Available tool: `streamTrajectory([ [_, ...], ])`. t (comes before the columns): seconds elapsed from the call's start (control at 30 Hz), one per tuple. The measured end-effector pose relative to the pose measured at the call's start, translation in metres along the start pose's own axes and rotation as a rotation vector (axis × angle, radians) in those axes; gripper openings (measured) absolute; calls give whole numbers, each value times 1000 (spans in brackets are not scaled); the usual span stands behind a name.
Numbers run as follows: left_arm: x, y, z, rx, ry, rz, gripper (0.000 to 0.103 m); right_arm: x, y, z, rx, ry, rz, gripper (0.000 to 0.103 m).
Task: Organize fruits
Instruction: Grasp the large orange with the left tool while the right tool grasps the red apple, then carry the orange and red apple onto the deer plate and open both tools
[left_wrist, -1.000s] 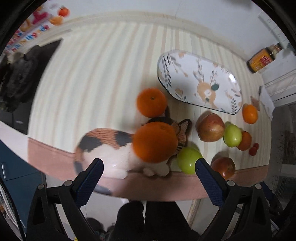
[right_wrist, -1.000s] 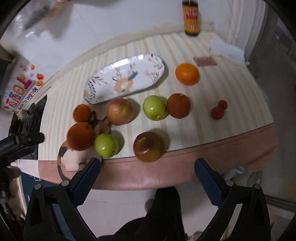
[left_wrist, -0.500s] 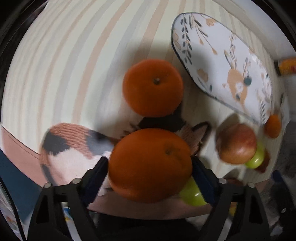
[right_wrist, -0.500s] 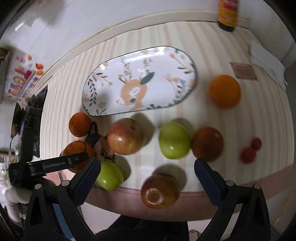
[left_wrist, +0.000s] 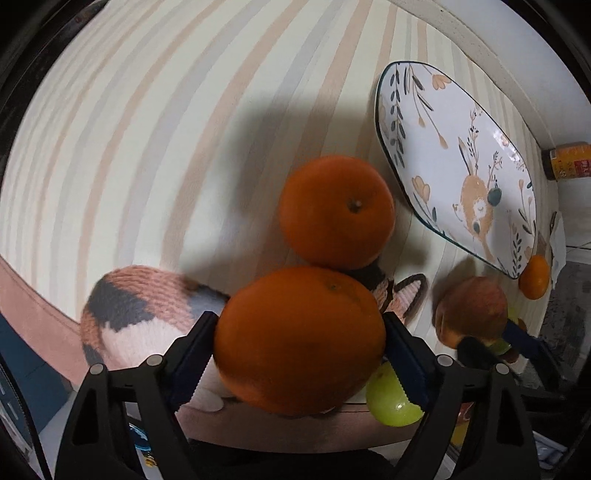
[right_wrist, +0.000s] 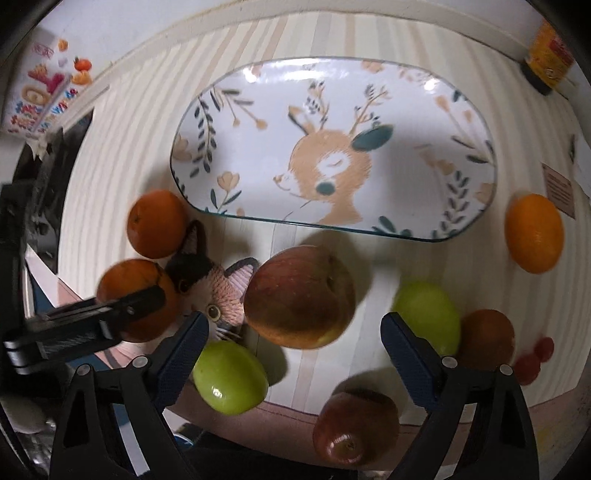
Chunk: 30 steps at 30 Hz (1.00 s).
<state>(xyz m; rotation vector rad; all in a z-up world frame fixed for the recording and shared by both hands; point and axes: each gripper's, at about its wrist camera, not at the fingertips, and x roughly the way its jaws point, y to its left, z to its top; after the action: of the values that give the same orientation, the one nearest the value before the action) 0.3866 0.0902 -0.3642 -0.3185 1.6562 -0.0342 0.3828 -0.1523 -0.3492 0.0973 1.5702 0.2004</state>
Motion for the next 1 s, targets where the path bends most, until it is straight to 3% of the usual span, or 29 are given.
streamTrajectory([
  [0.1,2,6,3,-1,-6,-7,85,10,2,2,-6,18,-13,86],
  [0.23,-1,4,1,48,-30,50,83,16,1,3,-4,14,-37,75],
  [0.4,-8,16,4,63,-27,69,83,10,-2,-1,2,-17,-21,74],
  [0.5,-19,2,-8,55,-31,49,83,7,-4,-3,16,-25,-7,74],
  [0.67,-78,15,-13,56,-85,-26,83,-12,-10,-10,35,-59,45,74],
  [0.73,-100,7,-3,68,-125,-45,83,-26,-14,-10,45,-81,71,74],
  [0.83,-118,-37,3,102,-163,-65,83,-51,-25,-4,61,-128,106,74],
  [1.0,-101,-102,52,147,-178,-52,83,-82,-50,33,90,-205,99,74],
])
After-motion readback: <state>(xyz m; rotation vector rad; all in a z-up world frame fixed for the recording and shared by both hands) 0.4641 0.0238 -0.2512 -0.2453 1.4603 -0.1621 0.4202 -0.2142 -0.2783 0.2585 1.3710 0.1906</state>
